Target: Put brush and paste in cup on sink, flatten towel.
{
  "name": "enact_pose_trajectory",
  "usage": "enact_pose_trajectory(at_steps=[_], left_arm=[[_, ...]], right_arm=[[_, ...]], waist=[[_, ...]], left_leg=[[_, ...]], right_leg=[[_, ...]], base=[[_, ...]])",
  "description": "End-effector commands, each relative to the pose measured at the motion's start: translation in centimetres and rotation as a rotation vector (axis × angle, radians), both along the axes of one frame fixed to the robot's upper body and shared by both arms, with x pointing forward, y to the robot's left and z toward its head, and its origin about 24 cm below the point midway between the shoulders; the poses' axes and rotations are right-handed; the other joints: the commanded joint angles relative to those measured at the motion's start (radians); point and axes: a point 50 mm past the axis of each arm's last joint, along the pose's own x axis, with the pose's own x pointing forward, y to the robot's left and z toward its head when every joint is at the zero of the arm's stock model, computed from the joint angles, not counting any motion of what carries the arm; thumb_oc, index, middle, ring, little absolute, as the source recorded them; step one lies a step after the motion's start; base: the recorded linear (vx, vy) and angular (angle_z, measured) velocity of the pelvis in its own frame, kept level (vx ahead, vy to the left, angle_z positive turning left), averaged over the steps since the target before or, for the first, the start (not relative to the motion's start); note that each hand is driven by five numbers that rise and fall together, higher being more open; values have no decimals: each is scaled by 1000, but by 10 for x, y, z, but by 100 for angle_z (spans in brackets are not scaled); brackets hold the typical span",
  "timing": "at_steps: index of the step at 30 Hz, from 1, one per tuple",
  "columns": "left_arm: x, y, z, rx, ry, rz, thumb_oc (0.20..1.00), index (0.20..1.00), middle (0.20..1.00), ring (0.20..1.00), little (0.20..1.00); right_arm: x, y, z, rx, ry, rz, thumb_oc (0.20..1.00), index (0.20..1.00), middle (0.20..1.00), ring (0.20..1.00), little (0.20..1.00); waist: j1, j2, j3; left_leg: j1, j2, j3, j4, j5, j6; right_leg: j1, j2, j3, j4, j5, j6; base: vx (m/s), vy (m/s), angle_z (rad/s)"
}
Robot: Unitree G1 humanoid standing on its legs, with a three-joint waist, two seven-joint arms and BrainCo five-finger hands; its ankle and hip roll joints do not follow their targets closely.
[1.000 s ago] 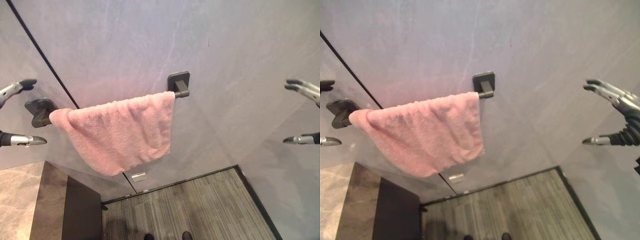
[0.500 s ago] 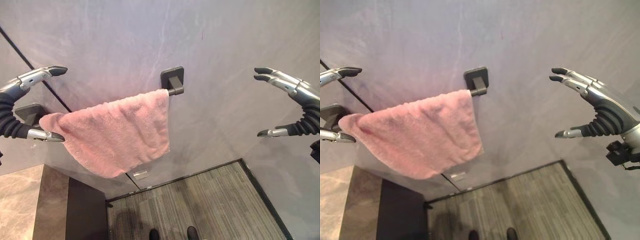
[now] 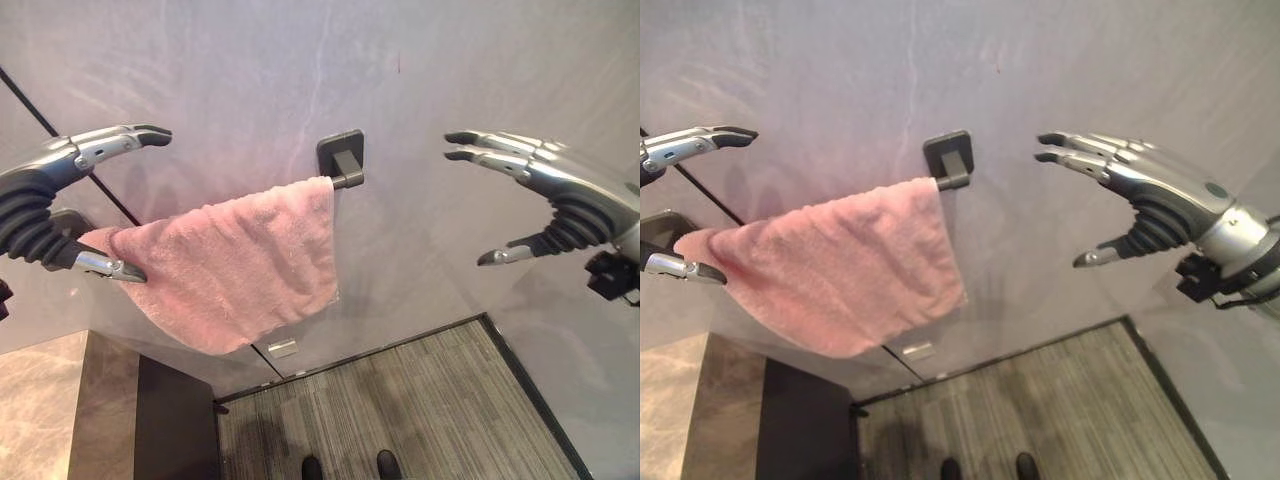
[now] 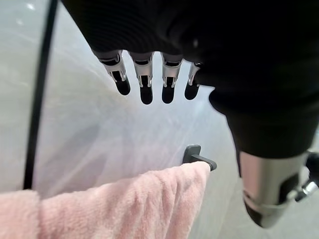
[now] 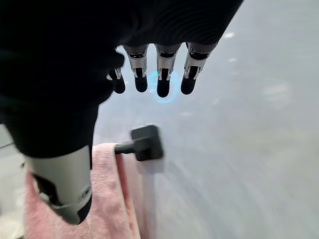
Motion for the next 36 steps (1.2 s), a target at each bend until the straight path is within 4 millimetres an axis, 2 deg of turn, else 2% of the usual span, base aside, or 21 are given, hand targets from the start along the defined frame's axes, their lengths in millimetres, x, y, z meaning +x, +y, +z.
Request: enact_pose_trajectory(at_steps=[1,4,7,14,23,29,34,36], left_arm=[[2,10,16,-55,-44,34,1000,1000,1000,1000,1000],[2,11,15,-57,-41,37,1000,1000,1000,1000,1000],[5,10,18,-63,-50,34,1000,1000,1000,1000,1000],[13,5,18,-31,-22,25,1000,1000,1000,1000,1000],[22,-5,18,-2,-9,-3,1000,1000,1000,1000,1000],[32,-13,18,35,3,-14,1000,1000,1000,1000,1000],[41,-16,14,47,29,-19,1000,1000,1000,1000,1000],[44,-24,14,100,53,-30,1000,1000,1000,1000,1000]], right_arm=[[-1,9,8,2,-52,44,1000,1000,1000,1000,1000],[2,16,9,-23,-51,62,1000,1000,1000,1000,1000],[8,26,10,-64,-32,87,1000,1000,1000,1000,1000],[24,36,9,-104,17,83,1000,1000,1000,1000,1000],[44,48,13,-87,27,85,1000,1000,1000,1000,1000],[53,66,17,-119,63,106,1000,1000,1000,1000,1000],[65,75,16,-136,129,103,1000,1000,1000,1000,1000],[73,87,15,-190,167,98,1000,1000,1000,1000,1000]], waist=[[14,-57,-51],[18,-62,-52],[27,-80,-49],[37,-100,-43],[32,-104,-31],[16,-111,-28],[7,-101,-27],[-5,-104,-27]], left_leg=[[11,5,6,9,1,-40],[11,7,5,9,2,-41],[9,9,2,9,3,-42],[7,12,-5,8,6,-44],[4,11,-5,8,4,-43],[0,11,0,6,3,-44],[-1,13,2,7,5,-46],[-1,15,3,6,6,-49]], right_leg=[[-54,-80,-31,-2,86,82],[-54,-80,-33,-2,86,82],[-52,-78,-40,-2,86,81],[-46,-77,-50,-2,85,78],[-48,-79,-54,-2,86,79],[-55,-80,-51,-2,87,79],[-57,-78,-51,-2,87,78],[-57,-75,-50,-2,86,75]], base=[[0,0,0],[0,0,0],[0,0,0],[0,0,0],[3,1,0],[0,0,0],[0,0,0],[0,0,0]])
